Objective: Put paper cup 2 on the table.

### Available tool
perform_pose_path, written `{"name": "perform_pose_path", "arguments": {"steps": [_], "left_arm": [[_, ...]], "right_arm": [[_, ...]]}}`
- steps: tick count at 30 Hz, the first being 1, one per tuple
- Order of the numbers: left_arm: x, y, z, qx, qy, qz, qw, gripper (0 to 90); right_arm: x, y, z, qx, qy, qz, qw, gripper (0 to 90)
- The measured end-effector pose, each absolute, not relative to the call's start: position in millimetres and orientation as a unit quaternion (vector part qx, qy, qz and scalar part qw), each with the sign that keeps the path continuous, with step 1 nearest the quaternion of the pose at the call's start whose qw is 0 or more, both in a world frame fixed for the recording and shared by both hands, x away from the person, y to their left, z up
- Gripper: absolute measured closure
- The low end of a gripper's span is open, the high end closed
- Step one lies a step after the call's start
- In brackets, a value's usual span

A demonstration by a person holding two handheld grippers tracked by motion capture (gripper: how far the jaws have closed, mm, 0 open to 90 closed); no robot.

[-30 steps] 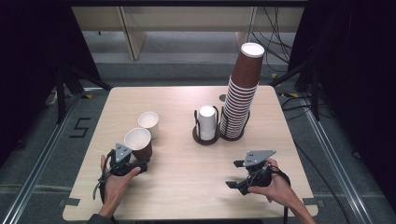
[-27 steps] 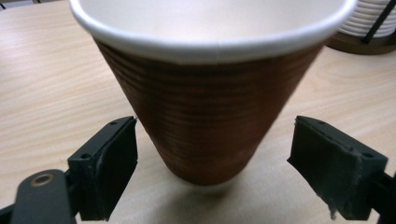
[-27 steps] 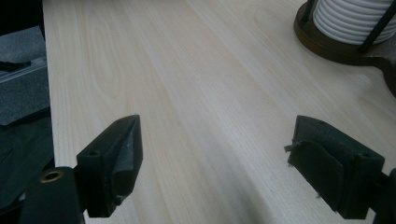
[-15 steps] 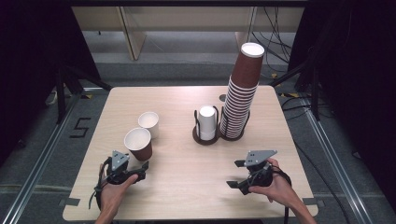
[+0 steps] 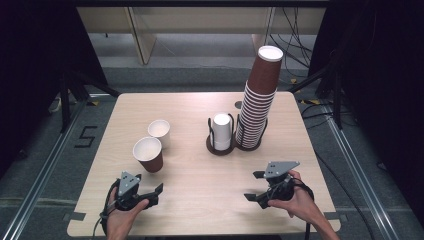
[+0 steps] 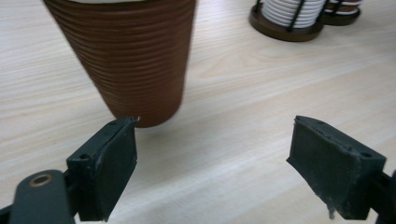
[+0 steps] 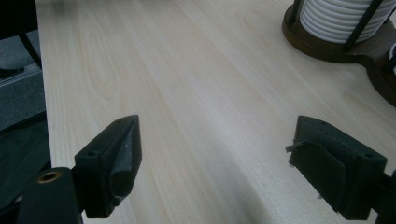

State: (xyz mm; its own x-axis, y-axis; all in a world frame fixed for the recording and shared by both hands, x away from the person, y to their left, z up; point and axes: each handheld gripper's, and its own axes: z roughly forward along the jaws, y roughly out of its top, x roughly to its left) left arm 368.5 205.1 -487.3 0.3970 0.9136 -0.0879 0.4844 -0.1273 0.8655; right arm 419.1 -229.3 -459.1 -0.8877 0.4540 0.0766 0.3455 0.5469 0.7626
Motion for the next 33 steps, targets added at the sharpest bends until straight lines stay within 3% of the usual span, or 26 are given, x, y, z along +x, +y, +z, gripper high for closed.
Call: {"name": "perform_pose_path", "arguments": {"steps": [33], "left_arm": [[348,144,-483,0.743,0.431,0.228,0.459,14.8]], "right_arm": [[392,-236,-463,0.238,0.865,0.436,0.072,15.8]]}}
